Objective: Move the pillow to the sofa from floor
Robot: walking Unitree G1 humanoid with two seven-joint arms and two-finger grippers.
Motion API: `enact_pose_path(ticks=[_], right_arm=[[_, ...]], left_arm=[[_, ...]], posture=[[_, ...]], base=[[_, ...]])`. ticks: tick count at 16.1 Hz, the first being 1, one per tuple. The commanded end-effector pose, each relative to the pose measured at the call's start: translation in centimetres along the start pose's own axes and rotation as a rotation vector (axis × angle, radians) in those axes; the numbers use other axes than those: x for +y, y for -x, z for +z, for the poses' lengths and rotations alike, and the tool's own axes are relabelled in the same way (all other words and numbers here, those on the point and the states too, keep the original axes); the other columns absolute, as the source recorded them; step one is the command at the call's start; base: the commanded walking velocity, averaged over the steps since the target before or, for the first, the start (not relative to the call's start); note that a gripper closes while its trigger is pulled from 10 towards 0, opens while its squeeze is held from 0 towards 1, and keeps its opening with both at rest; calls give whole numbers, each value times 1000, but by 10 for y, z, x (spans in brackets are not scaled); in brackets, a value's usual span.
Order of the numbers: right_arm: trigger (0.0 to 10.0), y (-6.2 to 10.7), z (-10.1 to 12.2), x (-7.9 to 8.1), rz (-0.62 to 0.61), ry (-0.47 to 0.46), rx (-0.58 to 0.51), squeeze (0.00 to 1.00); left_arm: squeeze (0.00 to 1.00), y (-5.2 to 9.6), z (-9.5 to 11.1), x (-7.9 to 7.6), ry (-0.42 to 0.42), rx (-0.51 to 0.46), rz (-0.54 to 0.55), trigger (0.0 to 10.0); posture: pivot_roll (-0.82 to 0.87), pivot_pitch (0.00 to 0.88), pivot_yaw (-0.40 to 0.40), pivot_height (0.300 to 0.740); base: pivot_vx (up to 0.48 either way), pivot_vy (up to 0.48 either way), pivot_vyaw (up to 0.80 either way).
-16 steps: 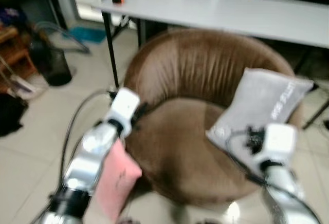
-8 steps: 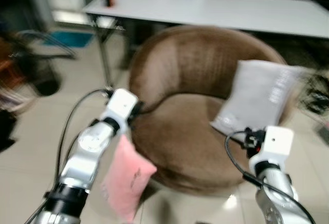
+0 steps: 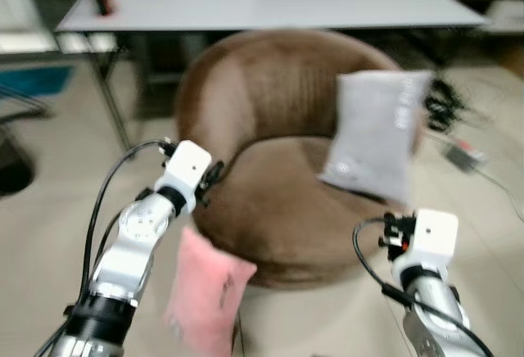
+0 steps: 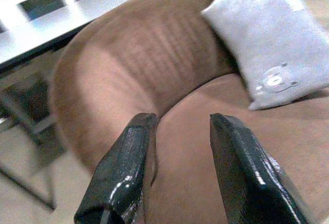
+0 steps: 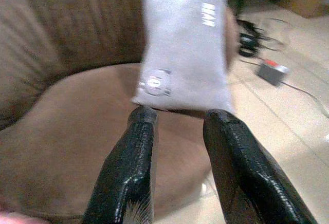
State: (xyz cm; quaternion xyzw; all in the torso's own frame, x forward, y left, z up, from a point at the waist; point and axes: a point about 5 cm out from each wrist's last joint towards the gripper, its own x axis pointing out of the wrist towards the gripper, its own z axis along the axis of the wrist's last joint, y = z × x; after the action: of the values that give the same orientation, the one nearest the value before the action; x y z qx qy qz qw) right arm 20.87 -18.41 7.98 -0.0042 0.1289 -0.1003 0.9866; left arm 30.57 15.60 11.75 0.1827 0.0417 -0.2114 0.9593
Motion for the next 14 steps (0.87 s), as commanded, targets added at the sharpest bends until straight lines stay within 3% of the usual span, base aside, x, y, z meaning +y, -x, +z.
enact_pose_path(ticks=[1, 7, 14], right_arm=[[10000, 1, 2, -7, -25, 18, -10, 0], [10000, 2, 2, -8, -7, 53, -11, 0], [10000, 3, -3, -6, -24, 19, 11, 0]], left_arm=[[0, -5, 5, -10, -4, -20, -36, 10000], [0, -3, 4, -11, 0, -16, -39, 10000], [0, -5, 4, -8, -18, -14, -46, 10000]], posture=[[5, 9, -19, 740], [12, 15, -27, 740], [13, 18, -6, 740]], base=[[0, 405, -800], [0, 406, -133], [0, 404, -800]])
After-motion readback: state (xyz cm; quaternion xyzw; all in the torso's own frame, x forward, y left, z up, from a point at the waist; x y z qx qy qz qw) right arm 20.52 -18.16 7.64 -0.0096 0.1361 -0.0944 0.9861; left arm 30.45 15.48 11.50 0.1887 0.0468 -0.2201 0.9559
